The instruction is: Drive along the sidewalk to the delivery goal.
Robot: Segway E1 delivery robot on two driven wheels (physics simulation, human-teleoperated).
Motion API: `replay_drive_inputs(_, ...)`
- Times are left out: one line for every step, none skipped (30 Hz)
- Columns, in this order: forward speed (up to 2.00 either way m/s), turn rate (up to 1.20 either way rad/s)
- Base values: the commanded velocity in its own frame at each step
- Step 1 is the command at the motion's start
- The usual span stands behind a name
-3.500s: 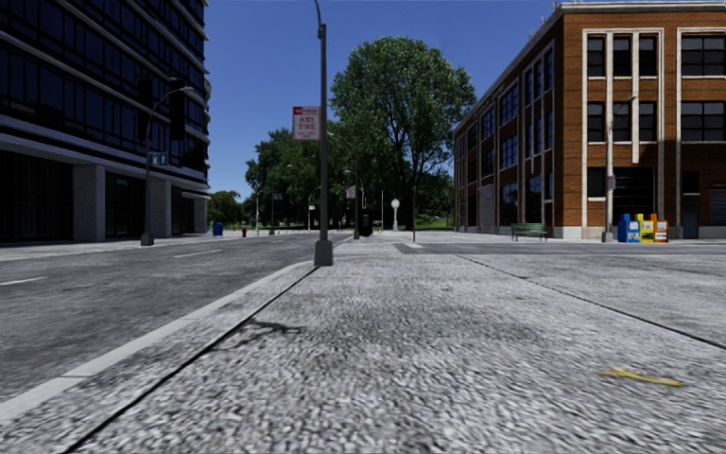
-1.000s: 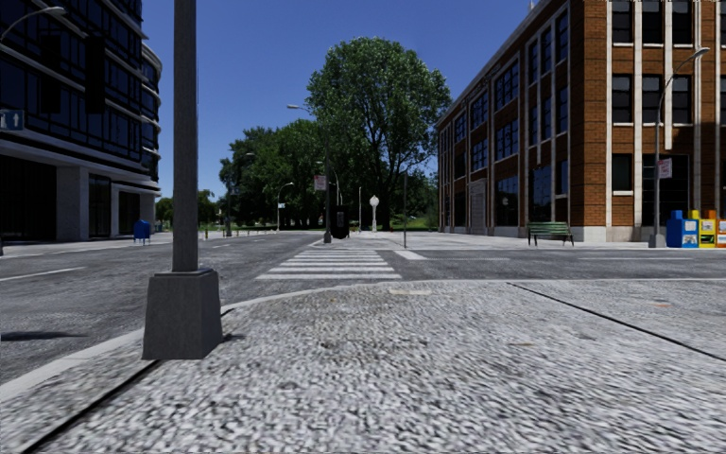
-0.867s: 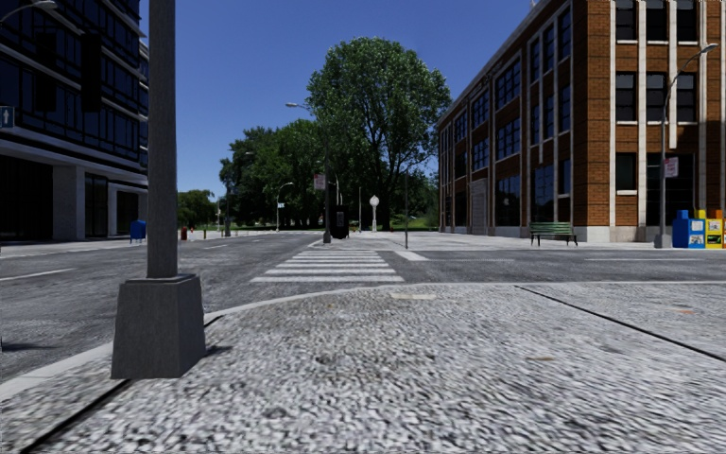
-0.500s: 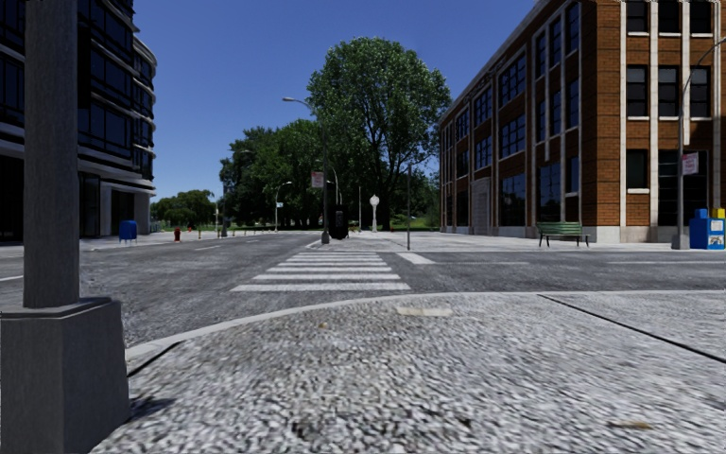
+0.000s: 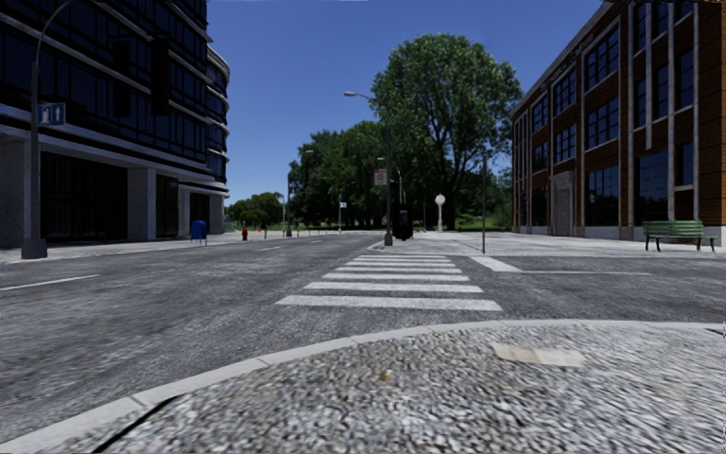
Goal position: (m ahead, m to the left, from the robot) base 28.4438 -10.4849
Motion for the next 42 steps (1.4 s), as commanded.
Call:
replay_drive_inputs(2.0, 0.0)
replay_drive_inputs(2.0, 0.0)
replay_drive_inputs(2.0, 0.0)
replay_drive_inputs(2.0, 0.0)
replay_drive_inputs(2.0, 0.0)
replay_drive_inputs(2.0, 0.0)
replay_drive_inputs(2.0, 0.0)
replay_drive_inputs(2.0, 0.0)
replay_drive_inputs(2.0, 0.0)
replay_drive_inputs(2.0, 0.0)
replay_drive_inputs(2.0, 0.0)
replay_drive_inputs(2.0, 0.0)
replay_drive_inputs(2.0, -0.11)
replay_drive_inputs(2.0, -0.33)
replay_drive_inputs(2.0, -0.42)
replay_drive_inputs(2.0, -0.42)
replay_drive_inputs(2.0, -0.46)
replay_drive_inputs(2.0, -0.47)
replay_drive_inputs(2.0, -0.48)
replay_drive_inputs(2.0, -0.48)
replay_drive_inputs(2.0, -0.48)
replay_drive_inputs(2.0, -0.48)
replay_drive_inputs(2.0, -0.48)
replay_drive_inputs(2.0, -0.48)
replay_drive_inputs(2.0, -0.48)
replay_drive_inputs(2.0, -0.48)
replay_drive_inputs(2.0, -0.48)
replay_drive_inputs(2.0, -0.48)
replay_drive_inputs(2.0, -0.48)
replay_drive_inputs(2.0, -0.42)
replay_drive_inputs(2.0, -0.42)
replay_drive_inputs(2.0, -0.19)
replay_drive_inputs(2.0, 0.0)
replay_drive_inputs(2.0, 0.0)
replay_drive_inputs(2.0, 0.0)
replay_drive_inputs(2.0, 0.0)
replay_drive_inputs(2.0, 0.0)
replay_drive_inputs(2.0, 0.0)
replay_drive_inputs(2.0, 0.0)
replay_drive_inputs(2.0, 0.0)
replay_drive_inputs(2.0, 0.0)
replay_drive_inputs(2.0, 0.0)
